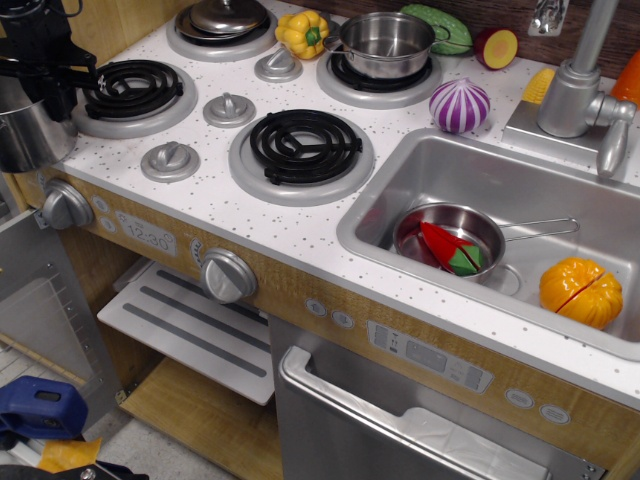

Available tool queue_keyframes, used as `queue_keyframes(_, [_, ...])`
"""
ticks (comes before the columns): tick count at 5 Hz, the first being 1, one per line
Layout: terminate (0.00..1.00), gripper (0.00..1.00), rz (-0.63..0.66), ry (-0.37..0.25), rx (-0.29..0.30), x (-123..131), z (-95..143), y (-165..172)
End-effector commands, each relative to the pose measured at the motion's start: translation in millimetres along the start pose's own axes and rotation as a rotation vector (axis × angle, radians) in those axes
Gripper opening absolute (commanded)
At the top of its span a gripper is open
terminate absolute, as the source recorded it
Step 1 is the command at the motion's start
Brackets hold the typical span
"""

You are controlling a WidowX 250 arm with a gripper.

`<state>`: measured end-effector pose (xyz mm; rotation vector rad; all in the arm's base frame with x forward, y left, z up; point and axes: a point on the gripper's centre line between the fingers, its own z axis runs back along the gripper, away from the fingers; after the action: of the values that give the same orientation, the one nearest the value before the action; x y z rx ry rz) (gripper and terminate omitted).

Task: Put pot on stove which is near stove

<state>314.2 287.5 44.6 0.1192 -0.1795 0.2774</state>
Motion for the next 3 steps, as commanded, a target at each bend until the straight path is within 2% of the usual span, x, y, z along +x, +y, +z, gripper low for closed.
queue_keyframes(1, [0.00, 0.00, -0.085, -0.140, 0.080, 19.0, 51.2, 0.9])
queue_keyframes(3, [0.00, 0.00, -0.087, -0.187, 0.102, 24.9, 55.4, -6.9])
